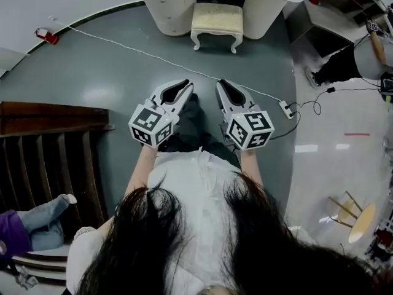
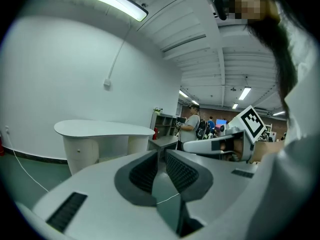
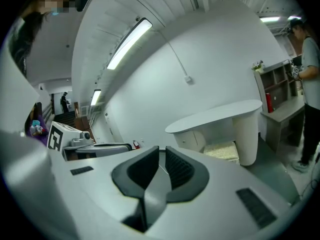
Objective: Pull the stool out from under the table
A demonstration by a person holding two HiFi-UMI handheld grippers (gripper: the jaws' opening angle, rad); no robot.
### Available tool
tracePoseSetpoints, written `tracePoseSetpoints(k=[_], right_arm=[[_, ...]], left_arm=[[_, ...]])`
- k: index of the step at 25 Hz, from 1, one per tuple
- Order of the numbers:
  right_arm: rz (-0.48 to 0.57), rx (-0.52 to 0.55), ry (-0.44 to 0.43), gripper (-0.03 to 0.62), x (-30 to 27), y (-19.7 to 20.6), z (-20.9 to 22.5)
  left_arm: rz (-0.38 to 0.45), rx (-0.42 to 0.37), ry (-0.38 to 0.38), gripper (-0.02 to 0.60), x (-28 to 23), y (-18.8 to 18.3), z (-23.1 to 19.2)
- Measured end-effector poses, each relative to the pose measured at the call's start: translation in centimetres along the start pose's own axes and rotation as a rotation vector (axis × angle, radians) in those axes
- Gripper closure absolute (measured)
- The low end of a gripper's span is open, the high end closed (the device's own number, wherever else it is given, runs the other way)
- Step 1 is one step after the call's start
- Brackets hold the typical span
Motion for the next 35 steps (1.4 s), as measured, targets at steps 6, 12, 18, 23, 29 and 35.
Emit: tracePoseSetpoints(k=[6, 12, 18, 23, 29, 35], right_arm=[[-0.002, -0.016, 0.054, 0.537, -3.4, -1.3, 3.3], [-0.007, -0.024, 0.101, 0.537, -9.5, -3.7, 6.1], [-0.053, -0.045, 0.108, 0.537, -16.5, -5.0, 7.2], [-0.091, -0.071, 0.126, 0.537, -21.6, -5.8, 8.2], [-0.113, -0.091, 0.165, 0.537, -25.8, -6.4, 9.4], [-0.155, -0.106, 0.214, 0.537, -27.0, -5.8, 10.6]], left_arm=[[-0.009, 0.023, 0.058, 0.518, -4.5, -0.5, -3.8], [-0.025, -0.004, 0.091, 0.518, -8.8, -2.7, -9.9], [-0.035, 0.031, 0.084, 0.518, -11.4, -4.0, -17.3], [-0.055, 0.049, 0.103, 0.518, -13.5, -4.4, -22.4], [-0.089, 0.075, 0.138, 0.518, -15.7, -4.1, -27.2], [-0.126, 0.098, 0.164, 0.518, -17.6, -2.9, -29.8]])
Point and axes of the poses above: the fingertips, and each gripper's own axes: x backward along the fingers, z to its right, y out of its underside, the point moved 8 cm from there along x, backward along the fingers, and after that the axes turned 2 degrees about z, right-handed, at the moved point
